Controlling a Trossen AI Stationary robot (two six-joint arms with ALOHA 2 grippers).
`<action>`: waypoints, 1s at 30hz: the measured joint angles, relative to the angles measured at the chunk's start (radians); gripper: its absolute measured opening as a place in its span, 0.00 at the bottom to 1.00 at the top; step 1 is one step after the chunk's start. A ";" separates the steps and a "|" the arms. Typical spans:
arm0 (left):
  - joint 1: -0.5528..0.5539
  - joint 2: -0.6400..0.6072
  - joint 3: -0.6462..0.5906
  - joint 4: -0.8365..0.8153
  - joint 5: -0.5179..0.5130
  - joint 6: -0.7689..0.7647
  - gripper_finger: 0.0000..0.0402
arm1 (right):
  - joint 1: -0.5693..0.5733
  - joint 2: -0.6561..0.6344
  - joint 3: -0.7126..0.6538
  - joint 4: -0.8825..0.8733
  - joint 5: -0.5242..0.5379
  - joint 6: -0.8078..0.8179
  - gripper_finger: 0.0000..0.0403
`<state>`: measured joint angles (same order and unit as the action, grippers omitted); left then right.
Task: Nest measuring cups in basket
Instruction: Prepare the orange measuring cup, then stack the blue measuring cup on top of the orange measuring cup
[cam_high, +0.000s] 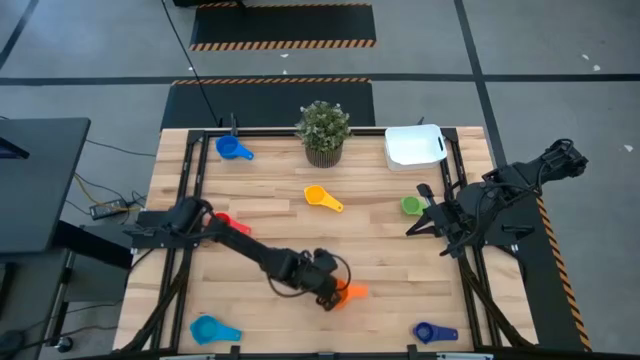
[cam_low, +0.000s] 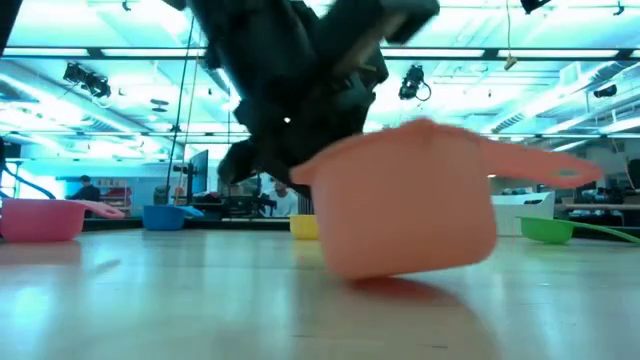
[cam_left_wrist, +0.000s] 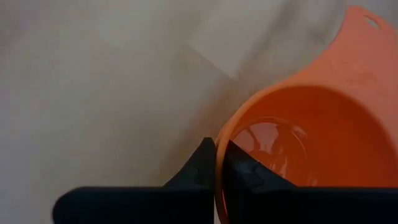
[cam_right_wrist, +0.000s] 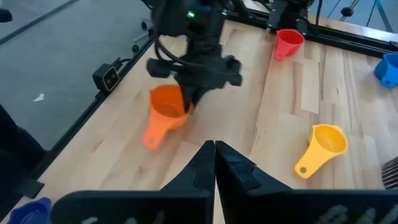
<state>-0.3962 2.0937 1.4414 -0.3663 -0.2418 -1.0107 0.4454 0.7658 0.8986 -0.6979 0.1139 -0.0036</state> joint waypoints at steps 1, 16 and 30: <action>0.013 -0.001 0.000 -0.008 -0.004 0.000 0.03 | 0.000 0.000 0.000 0.000 0.000 0.000 0.04; 0.139 -0.013 -0.003 -0.046 0.174 0.051 0.15 | 0.000 0.000 0.000 0.000 0.000 0.000 0.04; 0.187 -0.025 -0.002 0.142 0.427 0.064 0.24 | 0.000 0.000 0.000 -0.001 0.050 -0.025 0.04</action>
<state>-0.2096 2.0685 1.4392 -0.2244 0.1856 -0.9470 0.4450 0.7657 0.8986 -0.6987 0.1638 -0.0282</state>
